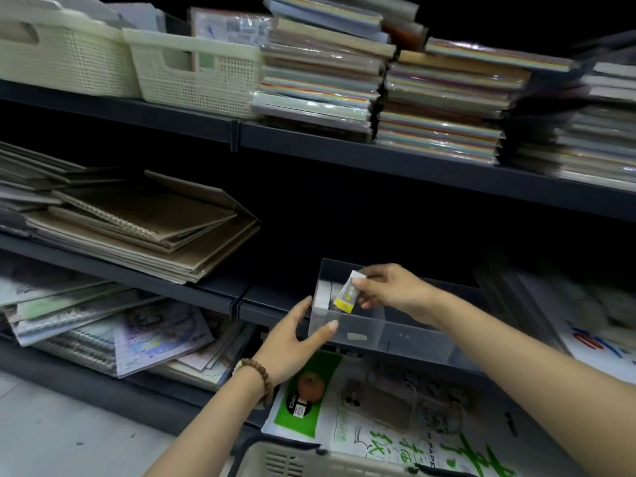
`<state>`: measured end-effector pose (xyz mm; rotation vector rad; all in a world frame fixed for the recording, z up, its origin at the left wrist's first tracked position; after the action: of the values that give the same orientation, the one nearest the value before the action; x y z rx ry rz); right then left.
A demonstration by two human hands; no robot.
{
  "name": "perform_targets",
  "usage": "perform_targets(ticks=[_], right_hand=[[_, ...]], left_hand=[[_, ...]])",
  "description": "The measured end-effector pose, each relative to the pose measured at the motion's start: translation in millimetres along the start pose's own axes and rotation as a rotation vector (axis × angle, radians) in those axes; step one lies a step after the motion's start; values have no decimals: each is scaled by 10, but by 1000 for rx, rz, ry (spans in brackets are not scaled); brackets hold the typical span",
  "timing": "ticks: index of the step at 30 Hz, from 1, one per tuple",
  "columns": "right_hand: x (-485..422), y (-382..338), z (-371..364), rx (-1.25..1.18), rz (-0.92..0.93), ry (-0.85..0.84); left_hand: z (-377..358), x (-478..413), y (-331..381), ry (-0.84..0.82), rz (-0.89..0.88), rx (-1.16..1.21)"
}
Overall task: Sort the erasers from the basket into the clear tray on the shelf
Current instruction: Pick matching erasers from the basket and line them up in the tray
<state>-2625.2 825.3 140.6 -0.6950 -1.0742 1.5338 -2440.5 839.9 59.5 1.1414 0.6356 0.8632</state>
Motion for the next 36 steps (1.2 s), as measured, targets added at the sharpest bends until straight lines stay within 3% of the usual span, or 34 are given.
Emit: perform_targets(ticks=[9, 16, 22, 29, 36], right_hand=[[-51, 24, -65, 69, 54, 44], [-62, 89, -243, 451, -9, 75], [-100, 102, -182, 208, -160, 15], [-229, 157, -133, 312, -310, 44], [-245, 150, -137, 192, -427, -1]], left_hand=[[-66, 19, 38, -26, -45, 70], [-68, 36, 59, -35, -39, 47], [-60, 39, 53, -43, -21, 45], [-56, 35, 35, -34, -11, 40], [-57, 21, 23, -64, -22, 51]])
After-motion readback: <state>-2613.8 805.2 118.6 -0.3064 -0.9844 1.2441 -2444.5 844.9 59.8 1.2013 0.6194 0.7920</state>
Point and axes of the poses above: each hand's wrist, its own x-axis away from the middle knuckle, its own z-axis out of the back of the hand, y = z × x, the point moved 2 cm from there along -x, towards the middle knuckle, and after that the axes turned 10 degrees about -y, right-handed, at the moved point
